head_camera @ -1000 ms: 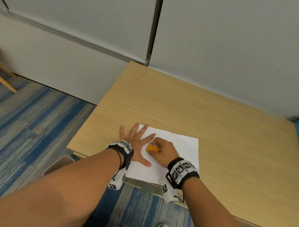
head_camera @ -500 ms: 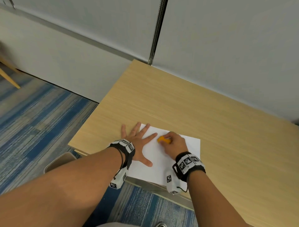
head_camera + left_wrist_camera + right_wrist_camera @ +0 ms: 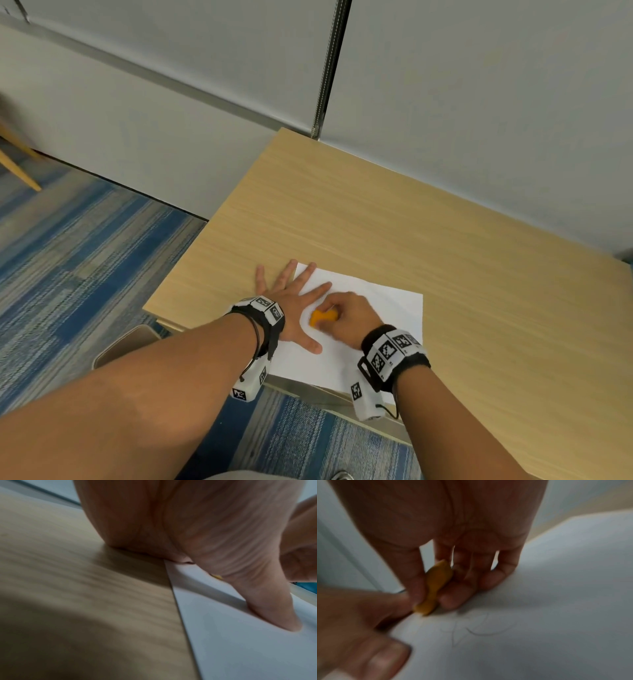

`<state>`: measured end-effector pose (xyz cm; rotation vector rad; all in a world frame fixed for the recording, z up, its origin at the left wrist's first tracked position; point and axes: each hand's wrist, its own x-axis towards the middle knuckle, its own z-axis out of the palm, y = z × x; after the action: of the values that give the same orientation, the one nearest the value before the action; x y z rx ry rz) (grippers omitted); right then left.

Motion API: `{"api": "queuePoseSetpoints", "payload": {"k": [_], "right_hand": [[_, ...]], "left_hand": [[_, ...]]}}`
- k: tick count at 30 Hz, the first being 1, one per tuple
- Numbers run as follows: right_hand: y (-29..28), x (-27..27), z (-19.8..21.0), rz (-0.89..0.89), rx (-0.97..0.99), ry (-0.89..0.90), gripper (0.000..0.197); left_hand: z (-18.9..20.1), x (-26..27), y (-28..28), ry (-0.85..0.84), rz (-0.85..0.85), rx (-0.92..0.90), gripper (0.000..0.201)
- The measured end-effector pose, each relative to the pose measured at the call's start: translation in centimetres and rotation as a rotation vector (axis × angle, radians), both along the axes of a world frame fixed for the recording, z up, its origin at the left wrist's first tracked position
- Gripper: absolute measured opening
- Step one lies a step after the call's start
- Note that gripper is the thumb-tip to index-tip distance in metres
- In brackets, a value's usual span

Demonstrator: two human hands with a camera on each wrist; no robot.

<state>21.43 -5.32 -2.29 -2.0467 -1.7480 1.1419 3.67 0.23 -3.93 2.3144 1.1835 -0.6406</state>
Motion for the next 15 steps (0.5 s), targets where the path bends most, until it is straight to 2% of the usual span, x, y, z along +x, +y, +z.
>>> {"api": "queuePoseSetpoints", "payload": {"k": [1,2,5,6,10,11,14,15], "right_hand": [[-0.1,0.0,0.1,0.055,-0.033,0.003,0.019],[0.3,0.6,0.0,0.011,-0.017,0.010,0.018],[1.1,2.1,-0.4,-0.366,0.153,0.009,0.013],[1.0,2.0,-0.5,-0.373,0.172,-0.013,0.013],[-0.4,-0.3,0.3,0.029,-0.056,0.057,0.018],[-0.2,-0.1,0.2,0.037,-0.047,0.047,0.018],[0.5,1.0,-0.4,-0.255,0.128,0.049,0.012],[0.5,1.2,-0.5,-0.288,0.152,0.052,0.011]], "left_hand": [[0.0,0.0,0.1,-0.003,0.000,0.003,0.134],[0.0,0.1,0.1,-0.003,0.000,0.002,0.134],[0.2,0.3,0.0,0.013,0.000,-0.006,0.133],[0.3,0.3,-0.1,0.016,0.001,-0.008,0.134],[0.1,0.0,0.0,-0.006,0.004,-0.002,0.135],[0.1,0.0,0.0,-0.008,0.004,-0.003,0.135],[0.0,0.2,0.0,-0.002,0.009,-0.009,0.134],[0.0,0.2,-0.1,-0.001,0.011,-0.009,0.134]]}}
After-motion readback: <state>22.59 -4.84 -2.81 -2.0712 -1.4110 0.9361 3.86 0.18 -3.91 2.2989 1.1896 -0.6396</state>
